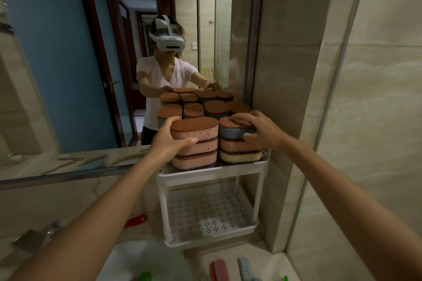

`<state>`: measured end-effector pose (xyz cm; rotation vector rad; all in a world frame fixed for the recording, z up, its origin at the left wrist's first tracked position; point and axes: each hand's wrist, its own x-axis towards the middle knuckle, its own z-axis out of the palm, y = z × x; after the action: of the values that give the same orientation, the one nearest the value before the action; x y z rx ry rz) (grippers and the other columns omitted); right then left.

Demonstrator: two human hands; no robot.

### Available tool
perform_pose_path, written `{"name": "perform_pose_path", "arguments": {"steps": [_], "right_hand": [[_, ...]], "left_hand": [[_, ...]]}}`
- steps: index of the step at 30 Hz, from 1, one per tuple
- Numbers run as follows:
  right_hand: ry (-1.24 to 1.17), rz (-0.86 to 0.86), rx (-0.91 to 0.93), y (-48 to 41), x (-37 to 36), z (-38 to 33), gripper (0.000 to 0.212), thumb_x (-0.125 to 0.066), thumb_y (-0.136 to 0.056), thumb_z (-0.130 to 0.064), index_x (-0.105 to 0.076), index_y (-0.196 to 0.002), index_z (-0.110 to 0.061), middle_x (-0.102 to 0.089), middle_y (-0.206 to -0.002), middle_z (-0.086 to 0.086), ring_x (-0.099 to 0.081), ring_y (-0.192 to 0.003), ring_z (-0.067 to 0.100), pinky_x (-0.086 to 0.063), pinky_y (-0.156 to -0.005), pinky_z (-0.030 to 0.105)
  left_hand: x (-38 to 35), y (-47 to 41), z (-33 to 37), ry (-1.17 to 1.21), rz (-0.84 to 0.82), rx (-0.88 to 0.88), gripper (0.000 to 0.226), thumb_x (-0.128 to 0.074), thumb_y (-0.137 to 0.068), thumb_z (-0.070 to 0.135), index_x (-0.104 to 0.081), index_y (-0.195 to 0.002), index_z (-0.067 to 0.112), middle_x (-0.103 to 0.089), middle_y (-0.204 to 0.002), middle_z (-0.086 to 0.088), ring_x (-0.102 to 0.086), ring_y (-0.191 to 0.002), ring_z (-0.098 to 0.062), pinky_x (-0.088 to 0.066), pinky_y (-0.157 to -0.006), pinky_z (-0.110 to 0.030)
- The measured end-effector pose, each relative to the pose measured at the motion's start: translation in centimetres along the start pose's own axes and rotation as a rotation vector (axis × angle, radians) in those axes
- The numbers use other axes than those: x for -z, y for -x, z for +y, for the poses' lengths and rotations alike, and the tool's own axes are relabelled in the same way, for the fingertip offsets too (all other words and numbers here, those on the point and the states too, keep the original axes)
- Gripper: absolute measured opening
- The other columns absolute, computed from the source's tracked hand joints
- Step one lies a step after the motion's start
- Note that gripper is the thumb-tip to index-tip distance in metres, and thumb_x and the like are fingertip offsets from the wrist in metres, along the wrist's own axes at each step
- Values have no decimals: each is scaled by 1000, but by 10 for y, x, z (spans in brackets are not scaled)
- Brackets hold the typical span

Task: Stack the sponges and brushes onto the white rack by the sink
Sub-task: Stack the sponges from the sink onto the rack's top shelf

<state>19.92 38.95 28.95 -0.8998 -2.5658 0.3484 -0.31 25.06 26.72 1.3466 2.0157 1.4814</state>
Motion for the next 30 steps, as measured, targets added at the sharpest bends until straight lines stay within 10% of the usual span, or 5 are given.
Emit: {"name": "perform_pose_path", "arguments": {"steps": [19, 30], "right_hand": [[219, 88, 20, 4, -24, 6, 69, -37, -77, -57, -25, -143, -40, -13, -156, 3, 2, -145, 25, 6, -116, 48], [198, 382, 55, 11, -65, -6, 75, -27, -68, -48, -36, -139, -23, -31, -147, 8, -11, -143, 26, 8, -115, 43]], "left_hand": [[-1, 0, 1, -522, 62, -152, 71, -67, -79, 42, -38, -140, 20, -33, -143, -6, -32, -133, -23, -33, -109, -37], [-39, 6, 3, -1053, 108, -358, 61, -34, -96, 43, -15, -150, 21, -23, -155, -8, -17, -144, -26, -4, -119, -43]]}}
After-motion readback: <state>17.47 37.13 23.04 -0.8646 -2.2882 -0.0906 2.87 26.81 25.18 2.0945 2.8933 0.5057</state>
